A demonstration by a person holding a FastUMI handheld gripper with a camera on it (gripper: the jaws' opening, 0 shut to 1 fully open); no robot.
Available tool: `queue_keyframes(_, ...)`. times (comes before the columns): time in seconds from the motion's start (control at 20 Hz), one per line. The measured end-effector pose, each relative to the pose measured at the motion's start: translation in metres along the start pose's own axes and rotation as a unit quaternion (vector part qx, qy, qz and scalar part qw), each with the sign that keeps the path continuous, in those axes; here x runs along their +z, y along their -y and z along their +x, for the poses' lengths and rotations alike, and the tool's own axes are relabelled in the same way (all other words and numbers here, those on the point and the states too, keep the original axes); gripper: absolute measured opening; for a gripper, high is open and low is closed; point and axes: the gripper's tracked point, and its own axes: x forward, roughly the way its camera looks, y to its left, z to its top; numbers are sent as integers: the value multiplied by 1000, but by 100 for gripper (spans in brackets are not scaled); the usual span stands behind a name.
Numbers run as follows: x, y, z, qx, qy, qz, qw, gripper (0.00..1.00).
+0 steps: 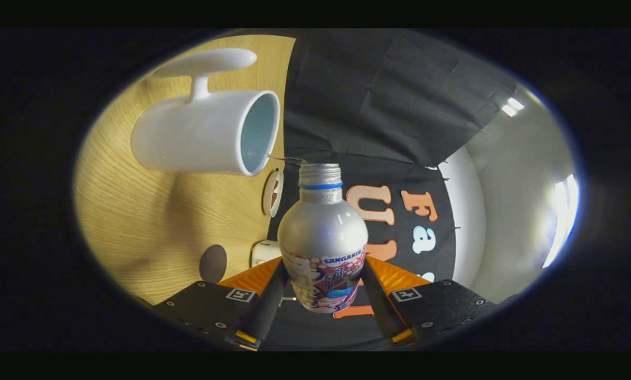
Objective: Take the bottle from table, then pour the juice into the cup, finally place the bottle on the coaster
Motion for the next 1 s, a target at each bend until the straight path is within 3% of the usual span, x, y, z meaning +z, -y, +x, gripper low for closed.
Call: queue_keyframes(1.0,0,7,8,-26,13,-40,999,78)
